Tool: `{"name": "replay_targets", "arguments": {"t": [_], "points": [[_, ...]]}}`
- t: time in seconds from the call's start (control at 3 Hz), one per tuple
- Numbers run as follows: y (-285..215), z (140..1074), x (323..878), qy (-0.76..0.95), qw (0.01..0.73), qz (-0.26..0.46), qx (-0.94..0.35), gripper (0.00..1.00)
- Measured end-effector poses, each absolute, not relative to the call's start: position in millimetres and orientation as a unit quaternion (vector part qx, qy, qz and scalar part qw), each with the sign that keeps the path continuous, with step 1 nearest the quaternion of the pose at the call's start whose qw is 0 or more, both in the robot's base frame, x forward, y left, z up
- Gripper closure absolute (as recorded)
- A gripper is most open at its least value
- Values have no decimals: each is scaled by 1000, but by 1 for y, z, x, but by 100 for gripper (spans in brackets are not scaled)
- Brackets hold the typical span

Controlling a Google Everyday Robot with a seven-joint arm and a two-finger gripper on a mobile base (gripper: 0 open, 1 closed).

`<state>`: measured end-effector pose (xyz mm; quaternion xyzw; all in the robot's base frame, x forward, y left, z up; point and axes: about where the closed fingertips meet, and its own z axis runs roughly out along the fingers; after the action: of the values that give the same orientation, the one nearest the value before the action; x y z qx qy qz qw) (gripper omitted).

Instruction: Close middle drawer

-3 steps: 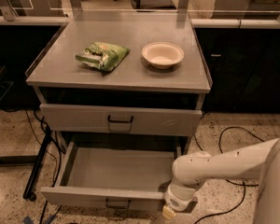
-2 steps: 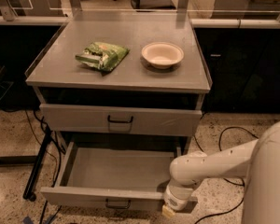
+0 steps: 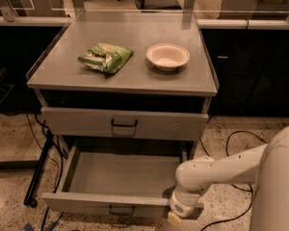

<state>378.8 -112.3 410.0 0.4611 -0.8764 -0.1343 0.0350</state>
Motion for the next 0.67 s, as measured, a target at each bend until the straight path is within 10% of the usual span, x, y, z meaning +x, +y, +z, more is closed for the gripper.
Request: {"name": "replay_targets", "arguments": {"t": [0.67], "points": [[-112, 410, 379, -876, 35, -134, 461, 12]]}}
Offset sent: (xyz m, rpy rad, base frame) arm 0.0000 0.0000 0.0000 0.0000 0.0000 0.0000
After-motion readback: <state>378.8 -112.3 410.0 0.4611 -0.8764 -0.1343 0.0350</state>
